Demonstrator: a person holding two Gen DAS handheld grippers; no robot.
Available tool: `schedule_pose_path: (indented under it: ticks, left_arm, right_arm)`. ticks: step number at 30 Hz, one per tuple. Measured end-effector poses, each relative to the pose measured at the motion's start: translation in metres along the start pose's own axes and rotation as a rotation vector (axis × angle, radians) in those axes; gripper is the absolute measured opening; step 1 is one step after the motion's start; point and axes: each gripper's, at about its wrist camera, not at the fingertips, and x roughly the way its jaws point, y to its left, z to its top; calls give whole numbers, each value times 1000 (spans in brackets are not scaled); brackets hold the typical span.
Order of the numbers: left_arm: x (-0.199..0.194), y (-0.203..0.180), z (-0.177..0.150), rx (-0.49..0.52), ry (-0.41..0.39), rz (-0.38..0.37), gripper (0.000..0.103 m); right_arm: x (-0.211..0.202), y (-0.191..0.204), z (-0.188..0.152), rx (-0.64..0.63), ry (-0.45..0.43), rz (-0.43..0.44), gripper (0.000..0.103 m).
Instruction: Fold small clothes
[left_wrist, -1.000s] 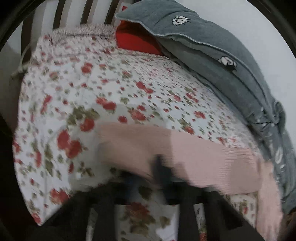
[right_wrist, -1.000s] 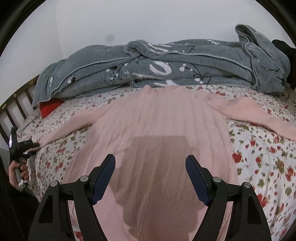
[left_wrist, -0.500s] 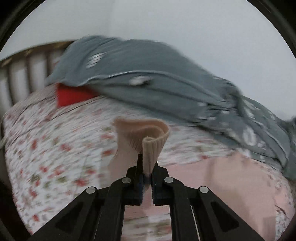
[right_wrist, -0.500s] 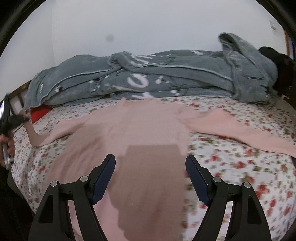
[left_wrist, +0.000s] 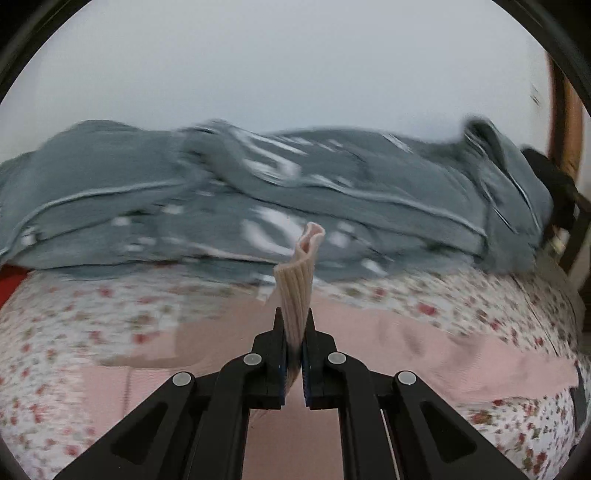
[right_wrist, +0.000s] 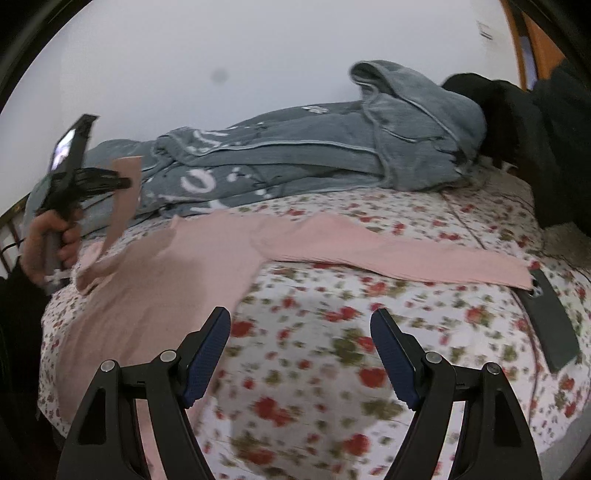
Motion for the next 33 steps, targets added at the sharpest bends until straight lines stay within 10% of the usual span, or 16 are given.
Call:
schedule_pose_path:
  ticks: [7, 16, 23, 27, 33]
  left_arm:
    - [54, -98, -40, 123, 150, -77, 7]
    - [67, -121, -65, 178, 259, -147, 22]
    - [44, -61, -58, 104, 242, -83, 26]
    - [23, -13, -64, 55, 191, -57, 77]
    - [10, 37, -76, 61, 127, 74, 79]
  right_arm:
    - [4, -35, -14, 63, 39, -44, 78]
    - [21, -35, -16, 67, 64, -25, 78]
    - [28, -17, -5, 24, 46, -4, 78]
    - [30, -26, -1, 33, 28, -30, 78]
    - [31, -63, 2, 66, 21, -114, 75]
